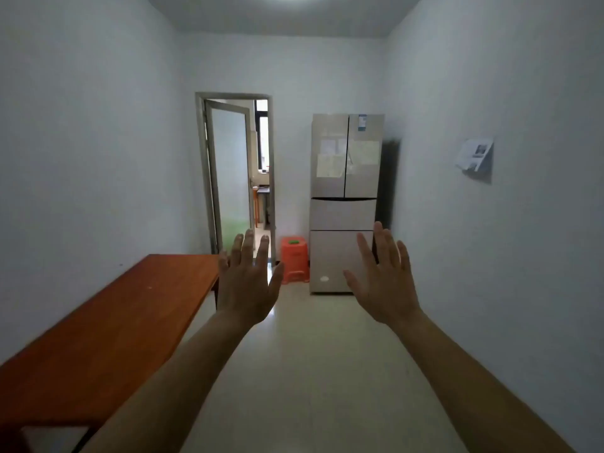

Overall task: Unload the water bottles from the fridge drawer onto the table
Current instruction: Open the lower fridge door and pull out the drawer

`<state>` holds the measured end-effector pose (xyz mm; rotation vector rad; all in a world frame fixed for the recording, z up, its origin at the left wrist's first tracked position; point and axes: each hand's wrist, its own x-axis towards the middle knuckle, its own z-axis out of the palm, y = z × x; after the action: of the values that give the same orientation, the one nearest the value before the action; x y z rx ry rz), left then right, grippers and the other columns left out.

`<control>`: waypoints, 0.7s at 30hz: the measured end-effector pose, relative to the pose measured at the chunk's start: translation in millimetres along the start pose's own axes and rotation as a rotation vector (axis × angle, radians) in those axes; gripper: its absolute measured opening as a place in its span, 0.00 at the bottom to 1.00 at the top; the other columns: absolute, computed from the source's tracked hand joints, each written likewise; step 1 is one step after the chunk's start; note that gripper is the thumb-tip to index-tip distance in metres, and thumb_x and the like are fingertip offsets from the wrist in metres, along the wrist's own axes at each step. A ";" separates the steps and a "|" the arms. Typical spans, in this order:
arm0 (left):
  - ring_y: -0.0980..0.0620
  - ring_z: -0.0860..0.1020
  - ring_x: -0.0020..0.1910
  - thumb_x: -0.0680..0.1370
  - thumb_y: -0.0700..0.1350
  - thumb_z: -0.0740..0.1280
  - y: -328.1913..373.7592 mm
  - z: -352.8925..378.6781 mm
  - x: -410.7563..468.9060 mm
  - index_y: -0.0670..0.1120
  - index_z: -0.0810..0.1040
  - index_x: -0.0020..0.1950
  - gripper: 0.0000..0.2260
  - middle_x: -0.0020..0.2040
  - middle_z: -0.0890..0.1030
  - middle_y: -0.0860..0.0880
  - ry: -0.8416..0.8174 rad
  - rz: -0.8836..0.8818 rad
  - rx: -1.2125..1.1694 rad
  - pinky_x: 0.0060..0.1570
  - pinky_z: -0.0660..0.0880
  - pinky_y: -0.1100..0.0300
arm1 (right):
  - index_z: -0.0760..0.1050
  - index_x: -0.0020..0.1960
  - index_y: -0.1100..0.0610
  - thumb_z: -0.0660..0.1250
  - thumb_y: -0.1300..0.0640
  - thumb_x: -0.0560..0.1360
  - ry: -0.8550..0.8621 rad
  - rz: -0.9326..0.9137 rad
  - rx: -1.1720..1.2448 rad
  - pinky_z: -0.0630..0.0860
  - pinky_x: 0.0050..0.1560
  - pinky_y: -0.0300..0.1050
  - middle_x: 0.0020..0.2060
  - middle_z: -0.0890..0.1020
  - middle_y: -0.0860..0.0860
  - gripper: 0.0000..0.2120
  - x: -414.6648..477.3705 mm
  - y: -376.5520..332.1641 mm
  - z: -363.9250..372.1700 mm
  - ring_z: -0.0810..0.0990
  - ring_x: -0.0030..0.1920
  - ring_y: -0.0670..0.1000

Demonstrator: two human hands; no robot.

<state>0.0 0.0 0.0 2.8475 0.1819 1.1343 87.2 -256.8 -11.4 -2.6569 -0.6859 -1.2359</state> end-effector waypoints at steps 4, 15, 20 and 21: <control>0.40 0.58 0.78 0.80 0.65 0.41 -10.1 43.5 -8.1 0.47 0.60 0.79 0.34 0.79 0.60 0.41 -0.094 -0.043 0.018 0.73 0.59 0.36 | 0.53 0.80 0.54 0.54 0.36 0.79 -0.088 0.017 -0.040 0.52 0.77 0.63 0.80 0.48 0.60 0.36 -13.8 -3.1 41.0 0.51 0.79 0.61; 0.44 0.46 0.81 0.77 0.67 0.33 11.5 233.2 53.4 0.51 0.49 0.82 0.37 0.82 0.50 0.44 -0.316 0.038 0.048 0.74 0.38 0.42 | 0.48 0.81 0.56 0.54 0.37 0.78 -0.241 0.123 0.026 0.51 0.77 0.62 0.80 0.50 0.59 0.39 5.2 88.4 212.6 0.52 0.79 0.61; 0.44 0.43 0.81 0.81 0.65 0.40 36.4 312.2 136.4 0.51 0.45 0.82 0.32 0.82 0.46 0.44 -0.428 -0.036 0.076 0.76 0.42 0.39 | 0.38 0.80 0.54 0.51 0.34 0.78 -0.339 0.173 0.090 0.47 0.78 0.61 0.80 0.45 0.60 0.41 55.7 147.4 306.5 0.50 0.79 0.61; 0.44 0.43 0.81 0.81 0.65 0.39 39.5 322.9 155.1 0.51 0.45 0.82 0.32 0.82 0.47 0.44 -0.411 -0.027 0.090 0.77 0.42 0.39 | 0.38 0.81 0.53 0.50 0.34 0.78 -0.331 0.159 0.099 0.47 0.78 0.61 0.80 0.45 0.59 0.41 71.4 158.7 320.9 0.50 0.79 0.61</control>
<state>337.4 -25.2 -124.2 3.0655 0.2482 0.5276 421.5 -275.8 -156.9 -2.7948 -0.5447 -0.7110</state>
